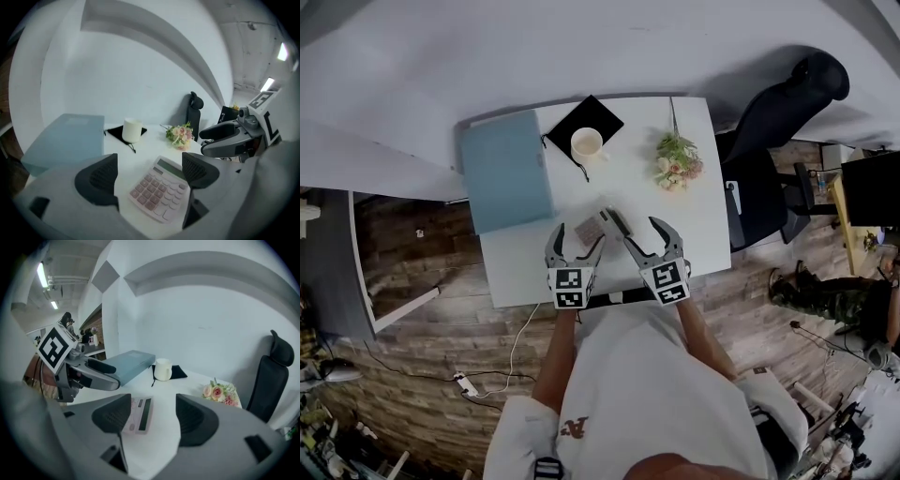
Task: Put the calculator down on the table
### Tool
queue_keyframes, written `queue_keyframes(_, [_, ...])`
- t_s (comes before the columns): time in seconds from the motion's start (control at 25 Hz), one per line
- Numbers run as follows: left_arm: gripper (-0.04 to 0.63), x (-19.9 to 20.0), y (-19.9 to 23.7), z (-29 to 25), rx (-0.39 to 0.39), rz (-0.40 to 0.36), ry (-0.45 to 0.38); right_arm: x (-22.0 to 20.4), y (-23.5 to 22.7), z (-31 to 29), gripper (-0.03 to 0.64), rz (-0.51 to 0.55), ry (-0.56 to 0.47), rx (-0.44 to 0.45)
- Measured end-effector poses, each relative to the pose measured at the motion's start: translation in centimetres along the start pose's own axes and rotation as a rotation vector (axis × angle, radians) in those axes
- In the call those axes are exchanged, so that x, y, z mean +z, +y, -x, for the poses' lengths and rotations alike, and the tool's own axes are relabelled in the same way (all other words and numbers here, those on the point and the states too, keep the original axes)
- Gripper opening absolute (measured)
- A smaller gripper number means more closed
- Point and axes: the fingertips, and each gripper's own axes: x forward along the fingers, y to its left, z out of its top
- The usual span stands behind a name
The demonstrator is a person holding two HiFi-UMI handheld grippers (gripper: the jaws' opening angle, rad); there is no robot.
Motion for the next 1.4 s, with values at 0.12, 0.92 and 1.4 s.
queue_keyframes(0.12, [0.421, 4.6, -0.6, 1.7, -0.007, -0.114, -0.132, 3.2, -0.6, 1.5, 0.302, 0.004, -0.094, -0.046])
queue_keyframes(0.92, [0.385, 19.2, -2.9, 11.6, 0.042, -0.333, -0.494, 15.5, -0.7, 11.1, 0.322, 0.046, -0.447, -0.196])
queue_keyframes(1.4, [0.370, 19.1, -2.3, 12.3, 0.081, -0.288, -0.484, 16.3, -1.2, 11.5, 0.321, 0.064, -0.426, -0.184])
